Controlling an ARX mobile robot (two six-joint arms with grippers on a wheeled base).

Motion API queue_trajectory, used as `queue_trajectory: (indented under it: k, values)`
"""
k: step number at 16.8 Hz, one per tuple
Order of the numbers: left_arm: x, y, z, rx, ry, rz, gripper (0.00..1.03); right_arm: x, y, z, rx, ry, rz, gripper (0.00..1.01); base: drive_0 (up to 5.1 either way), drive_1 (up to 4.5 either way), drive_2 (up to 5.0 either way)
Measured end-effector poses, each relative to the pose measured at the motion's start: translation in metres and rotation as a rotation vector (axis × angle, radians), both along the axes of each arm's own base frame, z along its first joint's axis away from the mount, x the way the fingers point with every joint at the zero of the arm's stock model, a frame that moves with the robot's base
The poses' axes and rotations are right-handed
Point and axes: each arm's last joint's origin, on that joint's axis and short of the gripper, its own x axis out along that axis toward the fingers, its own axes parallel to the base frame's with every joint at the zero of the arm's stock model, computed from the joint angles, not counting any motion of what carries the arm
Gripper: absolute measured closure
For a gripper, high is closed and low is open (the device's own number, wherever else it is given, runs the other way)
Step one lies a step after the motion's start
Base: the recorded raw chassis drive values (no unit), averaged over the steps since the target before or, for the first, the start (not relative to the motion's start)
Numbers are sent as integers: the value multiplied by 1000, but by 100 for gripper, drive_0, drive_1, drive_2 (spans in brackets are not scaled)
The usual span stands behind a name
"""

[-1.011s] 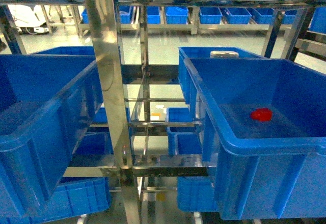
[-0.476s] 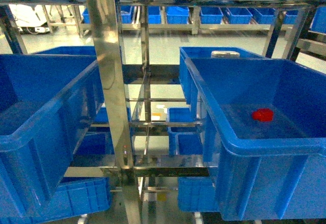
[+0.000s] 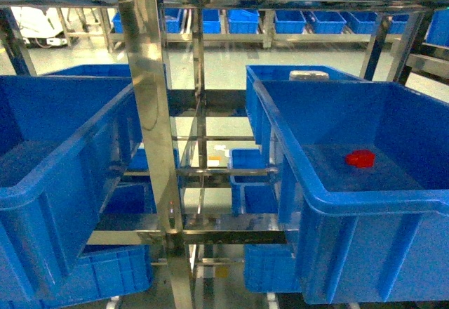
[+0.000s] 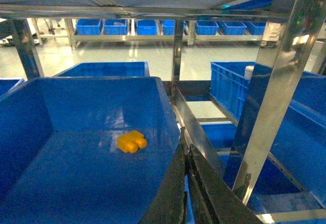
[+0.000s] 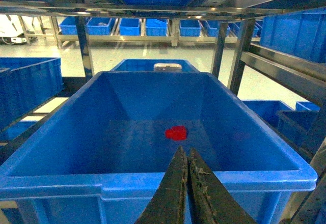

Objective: Sort and place red and yellow blocks in left bins

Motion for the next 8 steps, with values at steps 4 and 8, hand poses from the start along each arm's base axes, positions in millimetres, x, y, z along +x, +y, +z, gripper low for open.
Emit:
queue_trajectory:
  k: [4, 8]
  values:
    - [-10, 2, -3, 0, 2, 26, 101, -7, 0, 1, 0, -3, 0, 99, 0, 0, 0]
    - [-27, 2, -20, 1, 36, 21, 101, -19, 0, 4, 0, -14, -1, 99, 0, 0, 0]
